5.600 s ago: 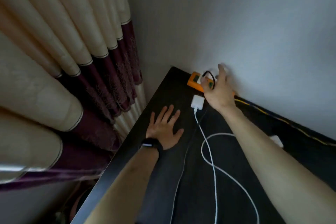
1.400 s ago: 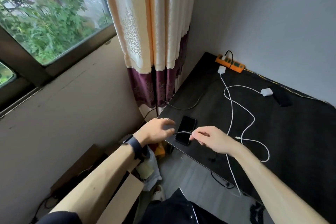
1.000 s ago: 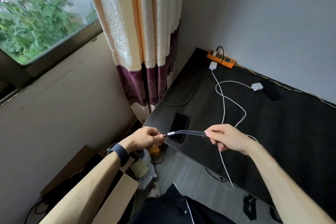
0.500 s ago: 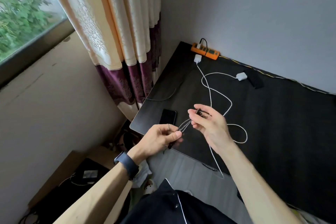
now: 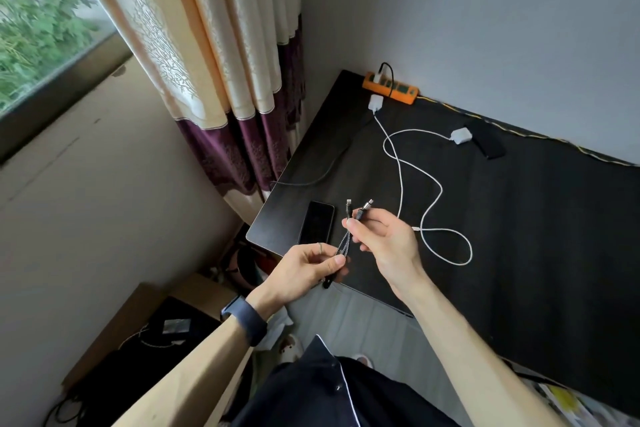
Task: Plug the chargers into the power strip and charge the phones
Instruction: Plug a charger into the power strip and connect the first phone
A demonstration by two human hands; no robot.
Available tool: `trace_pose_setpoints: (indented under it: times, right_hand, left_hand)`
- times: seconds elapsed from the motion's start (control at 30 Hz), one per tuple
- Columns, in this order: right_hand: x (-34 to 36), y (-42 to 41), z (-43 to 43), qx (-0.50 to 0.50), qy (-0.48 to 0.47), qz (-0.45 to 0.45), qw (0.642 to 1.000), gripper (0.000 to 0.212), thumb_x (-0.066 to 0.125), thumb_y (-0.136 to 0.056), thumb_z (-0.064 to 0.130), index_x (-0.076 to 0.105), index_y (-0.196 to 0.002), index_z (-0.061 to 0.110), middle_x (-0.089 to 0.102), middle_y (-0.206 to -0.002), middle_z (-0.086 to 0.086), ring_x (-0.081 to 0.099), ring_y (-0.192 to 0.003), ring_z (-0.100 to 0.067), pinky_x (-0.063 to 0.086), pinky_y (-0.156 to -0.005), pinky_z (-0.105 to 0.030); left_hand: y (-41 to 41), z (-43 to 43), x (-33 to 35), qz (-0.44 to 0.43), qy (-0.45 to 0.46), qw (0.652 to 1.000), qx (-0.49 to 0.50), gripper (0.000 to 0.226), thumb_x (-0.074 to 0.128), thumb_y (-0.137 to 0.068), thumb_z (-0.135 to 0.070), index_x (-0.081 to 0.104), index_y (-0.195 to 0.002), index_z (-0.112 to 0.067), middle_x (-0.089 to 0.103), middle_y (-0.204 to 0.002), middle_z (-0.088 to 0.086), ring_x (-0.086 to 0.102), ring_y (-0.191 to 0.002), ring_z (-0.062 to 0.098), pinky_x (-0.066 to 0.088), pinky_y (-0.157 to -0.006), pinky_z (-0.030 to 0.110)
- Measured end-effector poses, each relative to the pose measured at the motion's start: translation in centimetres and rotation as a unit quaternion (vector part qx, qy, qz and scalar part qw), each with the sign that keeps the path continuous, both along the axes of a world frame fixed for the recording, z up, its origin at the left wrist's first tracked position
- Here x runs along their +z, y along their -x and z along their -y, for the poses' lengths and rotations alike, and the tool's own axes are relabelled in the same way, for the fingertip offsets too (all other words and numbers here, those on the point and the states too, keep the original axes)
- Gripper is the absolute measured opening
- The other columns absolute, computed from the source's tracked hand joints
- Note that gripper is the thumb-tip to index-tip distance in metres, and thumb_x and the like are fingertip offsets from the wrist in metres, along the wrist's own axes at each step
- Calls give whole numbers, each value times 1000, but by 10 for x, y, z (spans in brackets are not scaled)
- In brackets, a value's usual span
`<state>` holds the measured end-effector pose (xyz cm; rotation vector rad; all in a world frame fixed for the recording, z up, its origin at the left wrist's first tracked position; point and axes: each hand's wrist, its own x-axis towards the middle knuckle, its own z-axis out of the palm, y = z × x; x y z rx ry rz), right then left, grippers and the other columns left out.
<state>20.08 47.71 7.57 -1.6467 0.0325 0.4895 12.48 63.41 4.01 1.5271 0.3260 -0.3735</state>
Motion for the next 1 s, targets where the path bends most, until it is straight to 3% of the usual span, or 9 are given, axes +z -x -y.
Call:
trace_pose_setpoints:
  times: [0.13,0.23,0.3,0.4,0.47,0.57,0.63,0.77,1.0]
  right_hand:
    - [-7,-2,3,6,77,23,997,15,75,-86,31,74,-89,17,75,-75,-5,66,-67,-7,57,-73,-34]
    - [-22,-4,6,74,243,50,966,34,68,-87,47,71,-69,18,73,-61,7,66,-58,-6,58,-75,-35]
    - [-34,-3,8,107,266,56,957,37,61,-91,46,71,-68,18,73,-61,9,68,-60,-5,59,-77,-38]
    - [-48,5,12,77,209,36,974,31,57,-96,39,69,-76,19,75,-70,9,72,-68,-8,62,-75,-40]
    - [-55,12,14,46,166,10,985,29,56,-99,36,67,-79,17,76,-76,7,74,-72,-14,63,-72,-38]
    - [-68,29,10,99,147,-19,984,28,54,-99,37,63,-80,18,77,-83,10,74,-71,-11,62,-73,-38]
    - [-79,40,2,141,152,-29,978,28,55,-99,38,62,-79,20,77,-83,12,74,-71,-7,62,-74,-37]
    - [-96,46,-12,168,200,-29,965,36,53,-98,47,60,-76,19,75,-73,12,70,-65,-2,56,-67,-28]
    - [-132,36,-9,64,267,-14,962,41,51,-99,47,46,-66,23,66,-61,12,58,-54,-7,44,-62,-30]
  left_hand:
    - [0,5,-3,8,-68,997,21,20,71,-90,-37,73,-91,-17,76,-80,1,68,-71,16,54,-76,34]
    - [2,12,-6,15,-199,979,37,14,71,-89,-38,74,-88,-24,76,-75,-12,70,-68,2,52,-69,16]
    - [5,17,-11,6,-244,968,59,14,69,-90,-38,73,-88,-25,73,-70,-17,66,-61,-4,48,-63,13]
    - [13,15,-26,-76,-104,966,222,19,62,-96,-30,66,-92,-12,76,-80,-2,71,-67,12,54,-61,27]
    - [22,4,-38,-150,-28,928,339,21,59,-99,-25,59,-87,-7,75,-80,8,71,-65,24,57,-62,36]
    - [37,-14,-59,-264,18,879,396,14,60,-98,-14,58,-85,-6,69,-68,14,66,-52,24,53,-51,29]
    - [40,-17,-69,-342,10,862,374,15,59,-96,-12,52,-105,-4,63,-80,18,66,-58,26,49,-52,27]
    - [33,-22,-91,-318,-322,876,169,87,70,-82,-37,20,-151,-20,26,-150,18,39,-132,40,43,-105,45]
    - [-65,-23,-124,-175,-385,906,20,77,72,-81,-43,38,-143,-12,40,-140,19,38,-132,39,36,-111,44]
